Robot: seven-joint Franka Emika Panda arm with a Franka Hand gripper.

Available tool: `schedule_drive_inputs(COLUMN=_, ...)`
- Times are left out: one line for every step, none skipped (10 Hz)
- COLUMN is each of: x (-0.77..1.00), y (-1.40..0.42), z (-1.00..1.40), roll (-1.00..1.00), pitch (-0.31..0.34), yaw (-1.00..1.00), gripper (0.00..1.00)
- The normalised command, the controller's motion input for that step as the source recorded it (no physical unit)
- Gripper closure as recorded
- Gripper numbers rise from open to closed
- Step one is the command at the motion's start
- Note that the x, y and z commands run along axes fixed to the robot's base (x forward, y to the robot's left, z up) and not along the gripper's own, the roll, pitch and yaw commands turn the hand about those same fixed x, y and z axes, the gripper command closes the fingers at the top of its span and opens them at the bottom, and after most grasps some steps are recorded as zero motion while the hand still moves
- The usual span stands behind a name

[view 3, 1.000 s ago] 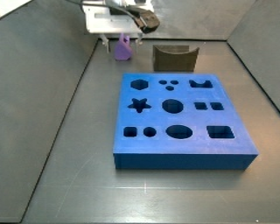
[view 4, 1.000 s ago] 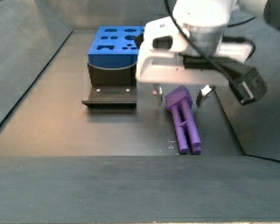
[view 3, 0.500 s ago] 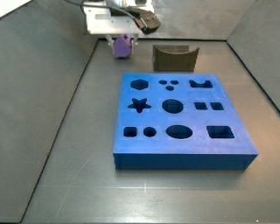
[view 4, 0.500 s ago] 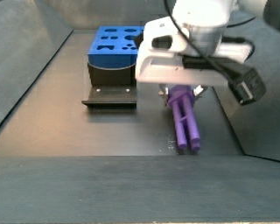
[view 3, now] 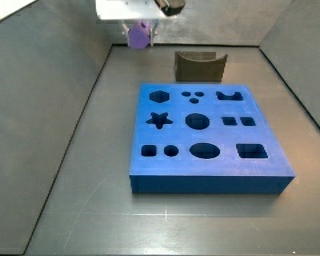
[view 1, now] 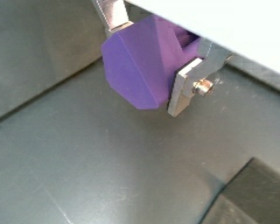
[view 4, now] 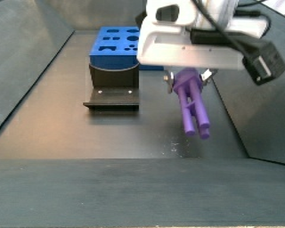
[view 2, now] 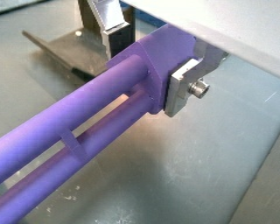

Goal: Pick up the 3 prong object. Move up. Rotate the 3 prong object. Place the 3 prong object on the fixture. Regrasp the 3 prong object. Move to above the board. Insert the 3 prong object.
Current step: Place the 3 prong object on the fixture.

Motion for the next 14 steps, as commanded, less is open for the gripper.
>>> schedule_drive_inputs(x=-0.01, y=0.00, z=1.00, roll=0.00, pitch=0.009, yaw=0.00, gripper=1.00)
schedule_drive_inputs(x=-0.02, y=0.00, z=1.00, roll=0.00, pitch=0.014, yaw=0.01, gripper=1.00)
schedule_drive_inputs(x=-0.02, y=0.00, z=1.00, roll=0.00, pitch=0.022, yaw=0.01, gripper=1.00)
schedule_drive_inputs(x=-0.02, y=0.00, z=1.00, roll=0.00, pitch=0.029, yaw=0.01, gripper=1.00)
schedule_drive_inputs(x=-0.02, y=0.00, z=1.00, roll=0.00, pitch=0.032, yaw=0.01, gripper=1.00)
schedule_drive_inputs(x=-0.03, y=0.00, z=1.00, roll=0.00, pitch=0.035, yaw=0.01, gripper=1.00)
schedule_drive_inputs(x=-0.02, y=0.00, z=0.85, roll=0.00, pitch=0.040, yaw=0.01, gripper=1.00)
schedule_drive_inputs(x=-0.01, y=0.00, z=0.63, roll=0.00, pitch=0.047, yaw=0.02, gripper=1.00)
schedule_drive_inputs(x=0.00, y=0.00, z=0.46, roll=0.00, pitch=0.058, yaw=0.02, gripper=1.00)
schedule_drive_inputs(x=0.00, y=0.01, z=0.35, roll=0.00, pitch=0.064, yaw=0.02, gripper=1.00)
schedule_drive_inputs(x=1.00, y=-0.62, z=-0.36, roll=-0.06, pitch=0.224, yaw=-0.35, gripper=1.00)
schedule_drive_inputs(x=1.00, y=-0.61, z=-0.40, roll=-0.06, pitch=0.227, yaw=-0.34, gripper=1.00)
schedule_drive_inputs(x=1.00, y=-0.50, z=-0.36, roll=-0.04, pitch=0.161, yaw=-0.22, gripper=1.00)
schedule_drive_inputs(x=1.00, y=-0.43, z=-0.30, roll=-0.02, pitch=0.114, yaw=-0.14, gripper=1.00)
